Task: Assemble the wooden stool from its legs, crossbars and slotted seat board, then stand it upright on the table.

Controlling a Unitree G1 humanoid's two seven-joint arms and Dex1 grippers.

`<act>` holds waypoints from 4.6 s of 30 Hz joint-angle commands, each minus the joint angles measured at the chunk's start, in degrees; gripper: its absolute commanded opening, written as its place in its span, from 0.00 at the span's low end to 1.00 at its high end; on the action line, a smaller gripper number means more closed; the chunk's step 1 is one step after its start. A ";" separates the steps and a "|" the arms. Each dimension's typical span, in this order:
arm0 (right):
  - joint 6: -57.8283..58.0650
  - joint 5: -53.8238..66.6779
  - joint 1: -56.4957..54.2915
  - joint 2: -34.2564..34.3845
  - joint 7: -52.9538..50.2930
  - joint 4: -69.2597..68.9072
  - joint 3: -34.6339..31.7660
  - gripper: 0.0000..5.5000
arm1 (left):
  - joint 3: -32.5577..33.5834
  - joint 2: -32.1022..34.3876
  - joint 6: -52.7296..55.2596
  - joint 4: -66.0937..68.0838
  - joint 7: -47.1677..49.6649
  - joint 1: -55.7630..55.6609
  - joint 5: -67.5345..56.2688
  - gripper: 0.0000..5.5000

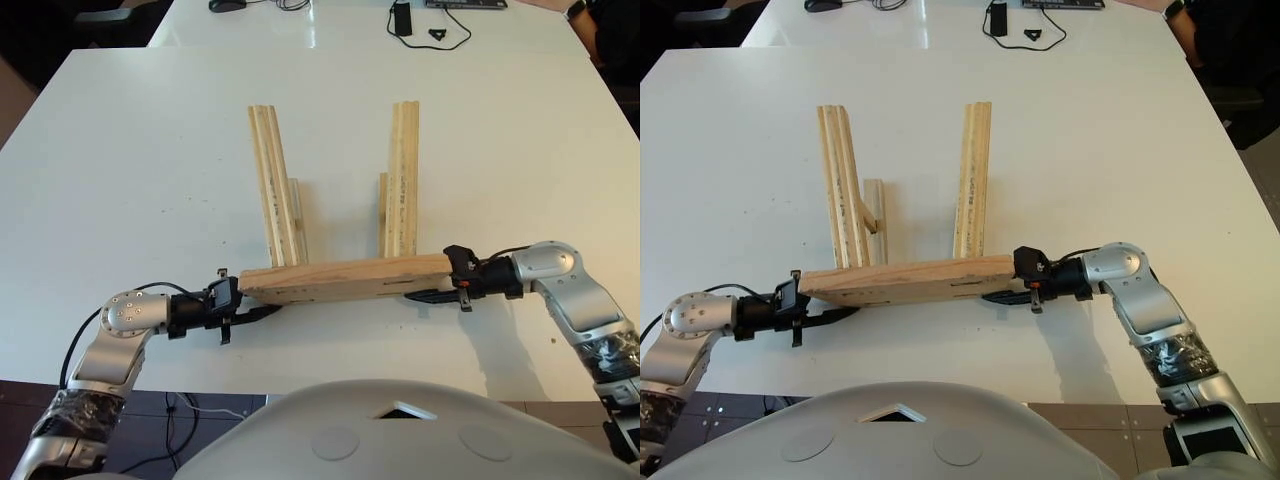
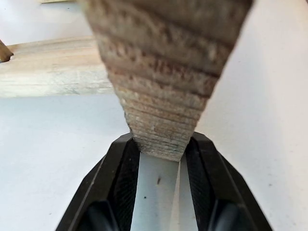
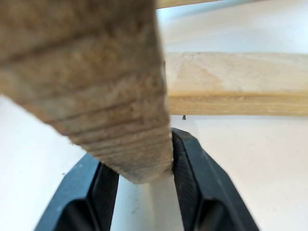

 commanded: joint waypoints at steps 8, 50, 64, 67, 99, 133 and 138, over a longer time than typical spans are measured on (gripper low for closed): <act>42.91 56.65 17.04 -18.90 -9.32 -31.12 -31.75 0.27 | 21.02 8.90 29.63 -41.77 9.65 17.30 -38.16 0.25; 12.93 95.74 -33.48 32.20 -118.18 -3.44 -19.63 0.27 | 1.61 -7.53 25.43 -22.58 98.59 -33.63 -87.63 0.28; 19.15 77.95 -35.04 28.24 -113.98 6.15 -19.06 0.43 | 1.39 -10.86 38.38 -8.95 92.49 -37.65 -68.62 0.55; 18.21 77.26 -36.57 29.90 -110.76 5.81 -21.59 0.52 | 4.07 -12.26 39.34 -9.04 88.53 -39.10 -67.47 0.65; -20.58 -0.88 -5.28 25.26 -76.73 25.02 -9.58 0.53 | -0.53 -19.76 0.58 11.49 66.31 -11.22 10.46 0.68; -28.49 -11.83 -11.23 28.90 -69.28 40.05 -18.44 0.53 | 8.09 -35.60 -5.23 19.70 67.16 -13.48 12.57 0.50; -28.17 -11.22 -14.65 28.92 -68.21 42.52 -19.39 0.53 | 7.09 -35.54 -6.53 22.28 65.55 -15.57 14.09 0.50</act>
